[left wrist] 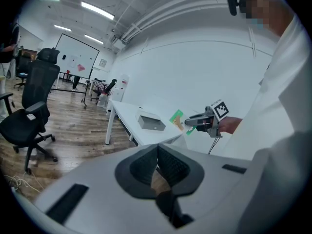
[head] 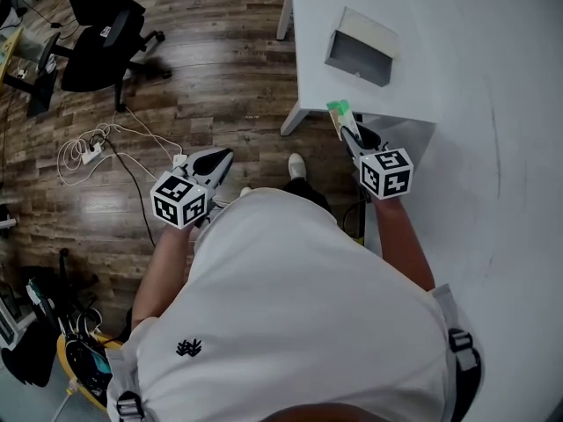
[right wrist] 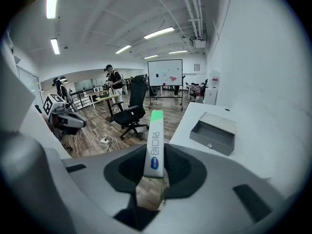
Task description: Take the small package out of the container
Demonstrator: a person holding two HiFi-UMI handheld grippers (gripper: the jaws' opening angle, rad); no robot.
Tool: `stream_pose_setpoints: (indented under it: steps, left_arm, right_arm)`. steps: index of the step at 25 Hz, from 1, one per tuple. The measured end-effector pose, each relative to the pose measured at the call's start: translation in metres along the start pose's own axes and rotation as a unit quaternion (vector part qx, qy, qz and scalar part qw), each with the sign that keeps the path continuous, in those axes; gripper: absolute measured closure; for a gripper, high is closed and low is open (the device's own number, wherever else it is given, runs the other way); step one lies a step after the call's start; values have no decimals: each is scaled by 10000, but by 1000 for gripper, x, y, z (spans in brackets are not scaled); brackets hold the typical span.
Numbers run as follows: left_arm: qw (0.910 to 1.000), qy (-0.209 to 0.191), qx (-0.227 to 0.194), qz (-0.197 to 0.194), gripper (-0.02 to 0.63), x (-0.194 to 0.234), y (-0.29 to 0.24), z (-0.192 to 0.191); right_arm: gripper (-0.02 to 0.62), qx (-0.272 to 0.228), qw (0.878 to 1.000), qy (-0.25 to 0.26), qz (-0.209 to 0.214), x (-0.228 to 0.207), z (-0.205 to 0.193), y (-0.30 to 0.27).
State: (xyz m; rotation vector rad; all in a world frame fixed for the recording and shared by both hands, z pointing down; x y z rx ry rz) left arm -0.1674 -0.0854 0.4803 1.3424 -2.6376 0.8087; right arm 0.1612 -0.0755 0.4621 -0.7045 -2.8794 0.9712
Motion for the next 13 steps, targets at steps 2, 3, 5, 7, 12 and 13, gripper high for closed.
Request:
stream_pose_setpoints:
  steps: [2, 3, 5, 7, 12, 13]
  left_arm:
    - [10000, 6, 24, -6, 598, -1, -1, -2]
    - [10000, 9, 47, -13, 598, -2, -2, -4]
    - [10000, 4, 82, -27, 598, -3, -2, -5]
    - [9999, 1, 99, -41, 598, -3, -3, -4]
    - [9999, -7, 115, -37, 598, -3, -9, -1]
    - [9999, -9, 110, -28, 598, -2, -10, 0]
  right_arm:
    - [502, -15, 10000, -13, -7, -1, -1, 0]
    - [502, -16, 10000, -25, -12, -2, -2, 1]
    - [502, -15, 10000, -47, -24, -2, -4, 2]
    - [502, -11, 10000, -72, -39, -4, -5, 2]
    - [502, -10, 10000, -77, -49, -10, -3, 3]
    - [502, -12, 10000, -67, -45, -11, -2, 2]
Point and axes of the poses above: the fingertips, and each gripper's own axes: y backward along the fingers, x to its left, z out of its top, the point moved 6 cm from there along y, backward along the fingers, and after that the axes turned 6 degrees about z, right-handed, at the moved point
